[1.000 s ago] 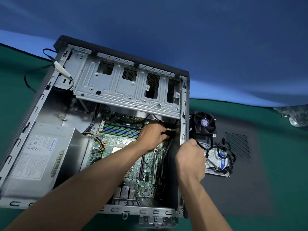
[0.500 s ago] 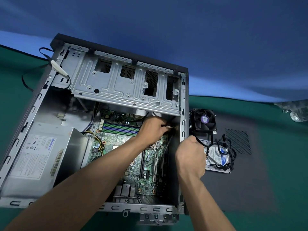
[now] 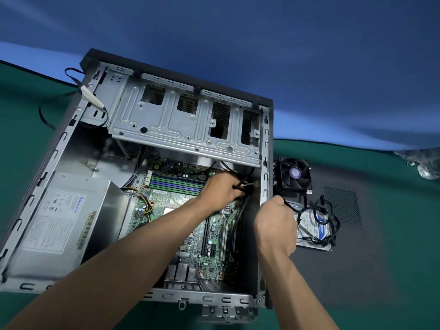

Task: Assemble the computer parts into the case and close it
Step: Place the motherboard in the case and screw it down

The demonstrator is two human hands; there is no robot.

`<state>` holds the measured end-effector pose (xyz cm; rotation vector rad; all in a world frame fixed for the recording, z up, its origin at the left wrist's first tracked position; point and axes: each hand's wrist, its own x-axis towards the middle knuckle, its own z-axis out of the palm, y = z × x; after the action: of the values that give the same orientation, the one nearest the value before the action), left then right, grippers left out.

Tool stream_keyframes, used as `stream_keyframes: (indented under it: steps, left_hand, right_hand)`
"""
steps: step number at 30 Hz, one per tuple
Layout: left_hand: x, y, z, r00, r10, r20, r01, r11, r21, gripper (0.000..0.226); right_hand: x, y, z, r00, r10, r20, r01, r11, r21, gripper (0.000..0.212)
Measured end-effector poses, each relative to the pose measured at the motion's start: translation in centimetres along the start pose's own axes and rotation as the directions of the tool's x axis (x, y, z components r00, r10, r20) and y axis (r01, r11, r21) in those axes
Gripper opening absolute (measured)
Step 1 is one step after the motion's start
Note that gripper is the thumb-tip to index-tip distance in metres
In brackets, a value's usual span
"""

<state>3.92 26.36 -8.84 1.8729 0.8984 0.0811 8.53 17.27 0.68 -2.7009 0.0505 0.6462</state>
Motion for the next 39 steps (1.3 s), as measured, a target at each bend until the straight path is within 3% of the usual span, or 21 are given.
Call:
stream_keyframes:
  steps: [13,28,39]
  left_hand:
    - [-0.25,-0.05,-0.11,0.997,0.081,0.021,-0.083,0.986,0.142,0.016]
    - [-0.22,-0.1,0.21,0.998,0.004,-0.057,-0.005,1.0,-0.009,0.011]
    - [-0.07,-0.16,0.22,0.999,0.039,-0.009,-0.037,0.989,0.141,0.012]
  right_hand:
    - [0.09,0.03,-0.01,1.0,0.005,0.0,-0.005,1.0,-0.007,0.046]
    - [0.48,0.46,0.22,0.999,-0.043,0.009,0.044,0.99,-0.133,0.04]
    - [0.61,0.62,0.33,0.997,-0.078,0.012,0.079,0.982,-0.171,0.039]
